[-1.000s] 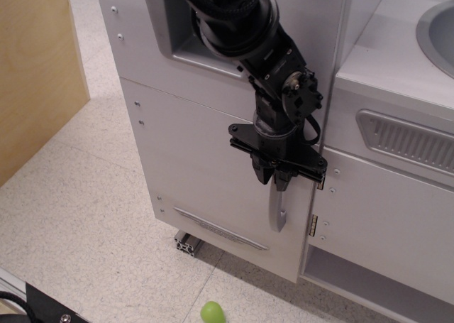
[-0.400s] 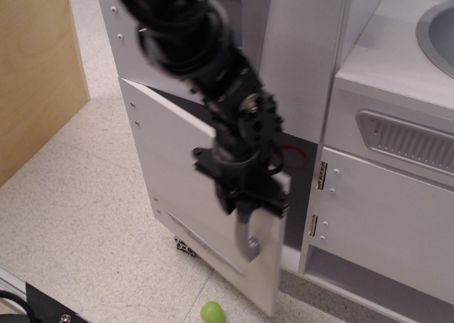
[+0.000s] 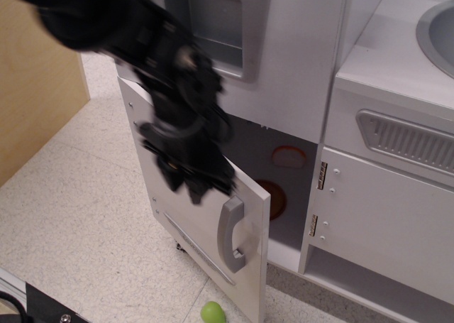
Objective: Open low fridge
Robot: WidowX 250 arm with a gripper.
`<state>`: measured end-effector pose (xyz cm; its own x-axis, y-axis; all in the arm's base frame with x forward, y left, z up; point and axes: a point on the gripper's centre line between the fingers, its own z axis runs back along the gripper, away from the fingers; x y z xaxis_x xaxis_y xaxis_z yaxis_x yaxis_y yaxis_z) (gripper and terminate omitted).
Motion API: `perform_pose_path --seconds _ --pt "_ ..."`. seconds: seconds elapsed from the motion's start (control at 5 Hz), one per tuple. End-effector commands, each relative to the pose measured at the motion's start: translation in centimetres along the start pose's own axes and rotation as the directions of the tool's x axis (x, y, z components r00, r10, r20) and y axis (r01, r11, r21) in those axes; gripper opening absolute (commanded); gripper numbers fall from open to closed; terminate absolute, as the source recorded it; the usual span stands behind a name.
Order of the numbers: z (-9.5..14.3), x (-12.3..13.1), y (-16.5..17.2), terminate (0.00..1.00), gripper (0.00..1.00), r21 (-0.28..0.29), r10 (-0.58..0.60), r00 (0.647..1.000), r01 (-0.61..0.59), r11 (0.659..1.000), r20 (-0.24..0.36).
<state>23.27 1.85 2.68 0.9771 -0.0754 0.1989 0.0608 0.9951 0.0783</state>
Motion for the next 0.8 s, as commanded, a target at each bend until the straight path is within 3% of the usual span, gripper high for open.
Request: perform_pose_path --seconds 0.0,0.2,0.4,0.6 --pt "5.3 4.5 -0.6 0.00 1.00 -0.040 0.088 0.995 -0.086 0.995 0.042" --pt "4.1 7.0 -2.5 0.00 1.00 -0.049 0.102 0.994 -0.100 0.994 0.035" --pt "2.0 8.1 -4.3 0.00 1.00 -0.047 0.093 0.992 -0.089 0.995 0.087" --pt "-0.3 7.7 -5.7 0.00 1.00 -0.032 0.061 0.997 -0.059 0.998 0.054"
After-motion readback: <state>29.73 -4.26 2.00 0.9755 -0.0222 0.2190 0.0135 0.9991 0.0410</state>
